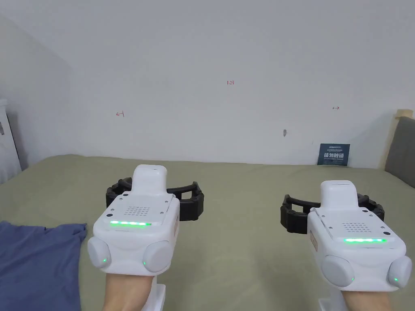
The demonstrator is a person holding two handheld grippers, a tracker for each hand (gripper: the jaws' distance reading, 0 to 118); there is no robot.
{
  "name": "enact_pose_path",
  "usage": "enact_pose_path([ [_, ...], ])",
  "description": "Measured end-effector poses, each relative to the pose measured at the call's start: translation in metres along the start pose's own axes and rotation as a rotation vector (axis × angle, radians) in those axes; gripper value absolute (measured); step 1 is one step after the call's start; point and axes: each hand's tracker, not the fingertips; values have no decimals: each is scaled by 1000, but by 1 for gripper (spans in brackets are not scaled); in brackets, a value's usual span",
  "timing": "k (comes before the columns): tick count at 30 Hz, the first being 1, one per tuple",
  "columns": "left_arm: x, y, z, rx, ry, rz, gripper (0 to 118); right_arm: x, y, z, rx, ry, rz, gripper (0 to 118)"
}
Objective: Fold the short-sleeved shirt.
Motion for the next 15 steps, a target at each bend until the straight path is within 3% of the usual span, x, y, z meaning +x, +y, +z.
enact_pose_path([
  [15, 1, -2, 0, -2, -5, -3, 118, -1, -4, -1, -13, 1, 11, 118],
])
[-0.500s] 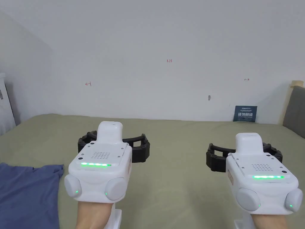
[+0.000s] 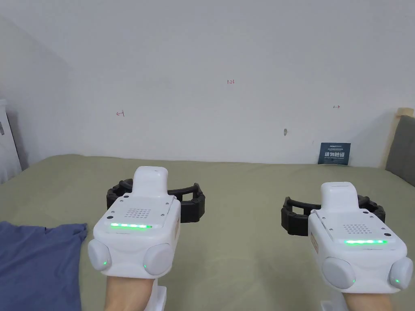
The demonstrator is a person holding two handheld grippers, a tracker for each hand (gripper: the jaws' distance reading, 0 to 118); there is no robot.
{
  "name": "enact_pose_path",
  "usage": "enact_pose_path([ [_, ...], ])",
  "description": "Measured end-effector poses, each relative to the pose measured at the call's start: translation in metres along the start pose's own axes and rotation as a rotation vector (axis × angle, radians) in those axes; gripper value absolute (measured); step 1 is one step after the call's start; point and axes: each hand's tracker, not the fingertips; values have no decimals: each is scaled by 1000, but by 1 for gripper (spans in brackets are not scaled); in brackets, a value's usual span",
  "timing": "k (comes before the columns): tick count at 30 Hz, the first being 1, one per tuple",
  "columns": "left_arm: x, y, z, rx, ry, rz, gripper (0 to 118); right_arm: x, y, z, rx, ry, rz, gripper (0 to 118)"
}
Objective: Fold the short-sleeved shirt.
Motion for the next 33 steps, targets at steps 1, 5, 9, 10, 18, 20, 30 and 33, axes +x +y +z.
enact_pose_path([
  [1, 0, 0, 0, 1, -1, -2, 118, 0, 0, 0, 2, -2, 4, 118],
  [5, 1, 1, 1, 3, -3, -1, 118, 0, -1, 0, 3, -4, -3, 118],
  [9, 2, 2, 1, 6, -2, 1, 118, 1, 0, 1, 2, -4, -5, 118],
  [10, 2, 2, 1, 8, -3, 1, 118, 1, 0, 1, 4, -4, -2, 118],
  [18, 3, 2, 3, 5, -9, 1, 118, 1, -1, 2, 2, -6, -6, 118],
  [20, 3, 1, 3, 5, -9, -3, 118, 1, -1, 2, 0, -6, -6, 118],
  [30, 2, 2, 3, 9, -6, 7, 118, 0, 0, 4, 5, -3, 3, 118],
  [33, 1, 2, 3, 8, -9, 8, 118, -1, 1, 4, 6, -1, 1, 118],
])
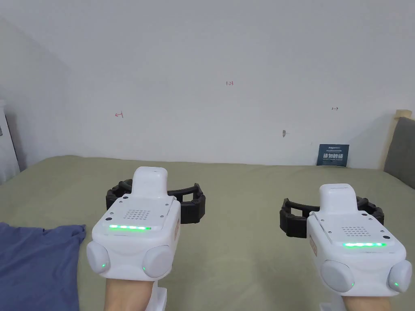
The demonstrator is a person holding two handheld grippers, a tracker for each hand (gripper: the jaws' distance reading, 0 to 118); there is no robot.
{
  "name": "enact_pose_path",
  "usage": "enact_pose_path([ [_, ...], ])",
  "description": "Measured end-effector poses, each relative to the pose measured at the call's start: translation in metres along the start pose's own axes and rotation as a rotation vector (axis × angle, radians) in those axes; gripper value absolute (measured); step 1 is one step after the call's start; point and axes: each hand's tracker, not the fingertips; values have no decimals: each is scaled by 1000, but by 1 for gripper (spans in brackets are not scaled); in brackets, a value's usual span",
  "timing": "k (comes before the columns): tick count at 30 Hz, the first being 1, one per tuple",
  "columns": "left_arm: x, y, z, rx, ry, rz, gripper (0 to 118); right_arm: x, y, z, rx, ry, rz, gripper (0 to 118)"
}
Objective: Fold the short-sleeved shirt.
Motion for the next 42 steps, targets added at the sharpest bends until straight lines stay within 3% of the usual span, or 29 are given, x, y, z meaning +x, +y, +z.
enact_pose_path([
  [42, 3, -1, 1, 9, 0, -9, 118, 1, -2, -2, 9, -15, -7, 118],
])
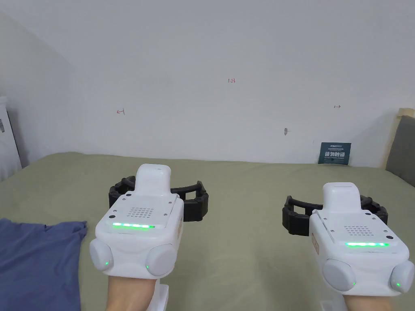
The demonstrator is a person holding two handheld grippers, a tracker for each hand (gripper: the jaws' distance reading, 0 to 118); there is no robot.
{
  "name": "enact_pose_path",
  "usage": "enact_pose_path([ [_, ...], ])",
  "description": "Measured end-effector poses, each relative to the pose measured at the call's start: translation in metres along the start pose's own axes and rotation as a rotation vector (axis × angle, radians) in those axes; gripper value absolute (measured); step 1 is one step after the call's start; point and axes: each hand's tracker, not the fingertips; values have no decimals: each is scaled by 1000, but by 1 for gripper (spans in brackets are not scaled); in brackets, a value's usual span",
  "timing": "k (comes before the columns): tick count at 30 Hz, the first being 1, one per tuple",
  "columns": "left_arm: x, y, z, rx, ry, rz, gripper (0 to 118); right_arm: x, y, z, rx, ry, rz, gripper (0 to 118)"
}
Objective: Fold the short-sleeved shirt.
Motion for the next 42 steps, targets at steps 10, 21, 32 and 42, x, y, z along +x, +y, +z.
enact_pose_path([
  [10, -1, 0, 1, 1, -3, 1, 118, -1, -2, 0, 5, -7, 11, 118],
  [21, -1, -4, 1, 2, -8, -10, 118, -2, -2, 3, 32, -19, 32, 118],
  [32, -4, -1, -1, 12, 22, 2, 118, 0, 0, 1, 21, -32, 32, 118],
  [42, -17, 8, -7, -10, 42, 6, 0, 3, 4, 0, 5, -160, -17, 1],
])
